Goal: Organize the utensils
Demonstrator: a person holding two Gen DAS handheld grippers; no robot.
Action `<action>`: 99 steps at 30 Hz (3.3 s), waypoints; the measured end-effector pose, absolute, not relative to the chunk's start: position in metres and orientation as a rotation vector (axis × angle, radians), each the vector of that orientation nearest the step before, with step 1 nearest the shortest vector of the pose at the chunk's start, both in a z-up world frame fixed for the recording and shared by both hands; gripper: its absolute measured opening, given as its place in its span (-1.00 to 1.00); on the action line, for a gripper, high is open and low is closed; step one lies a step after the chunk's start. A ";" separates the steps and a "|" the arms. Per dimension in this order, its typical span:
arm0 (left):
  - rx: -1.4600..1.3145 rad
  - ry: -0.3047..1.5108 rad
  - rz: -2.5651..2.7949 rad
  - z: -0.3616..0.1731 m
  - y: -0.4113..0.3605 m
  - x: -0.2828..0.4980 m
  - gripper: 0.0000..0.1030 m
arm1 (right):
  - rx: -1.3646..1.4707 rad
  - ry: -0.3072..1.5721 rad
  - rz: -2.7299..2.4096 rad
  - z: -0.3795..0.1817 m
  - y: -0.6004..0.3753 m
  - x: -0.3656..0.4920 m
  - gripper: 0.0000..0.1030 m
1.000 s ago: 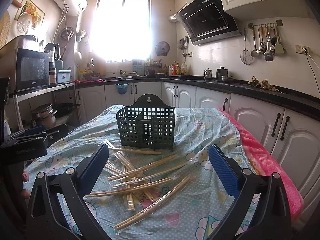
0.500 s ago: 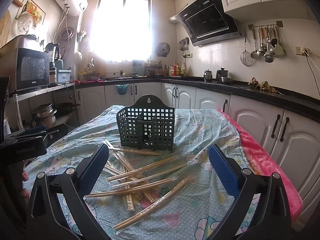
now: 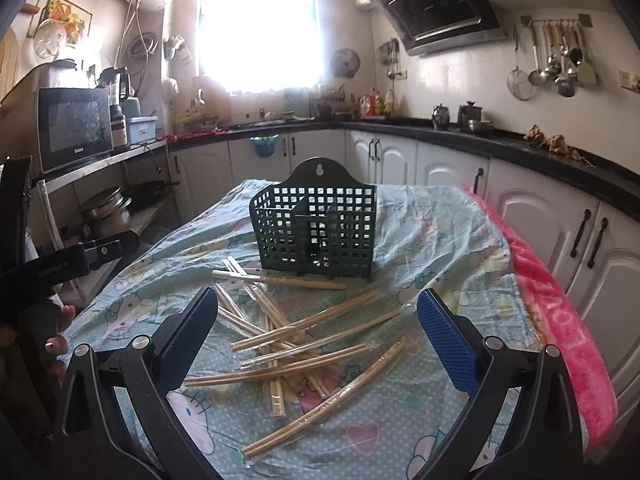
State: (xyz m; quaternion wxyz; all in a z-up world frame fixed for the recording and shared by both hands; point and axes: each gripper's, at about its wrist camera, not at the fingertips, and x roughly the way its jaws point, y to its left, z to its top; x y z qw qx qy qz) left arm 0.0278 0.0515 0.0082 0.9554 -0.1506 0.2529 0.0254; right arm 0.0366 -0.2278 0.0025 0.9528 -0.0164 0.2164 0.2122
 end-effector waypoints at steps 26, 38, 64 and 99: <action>-0.432 0.737 -0.054 -0.019 0.077 0.132 0.79 | 0.001 0.753 0.364 -0.010 -0.212 0.167 0.86; -0.578 0.858 -0.089 -0.066 0.084 0.155 0.52 | 0.044 0.965 0.337 -0.059 -0.211 0.213 0.14; -0.733 0.903 -0.103 -0.097 0.094 0.173 -0.72 | 0.333 1.125 0.335 -0.091 -0.242 0.251 -0.77; -0.376 0.520 -0.460 0.116 0.027 0.156 -0.94 | 0.192 0.645 0.610 0.100 -0.232 0.203 -0.97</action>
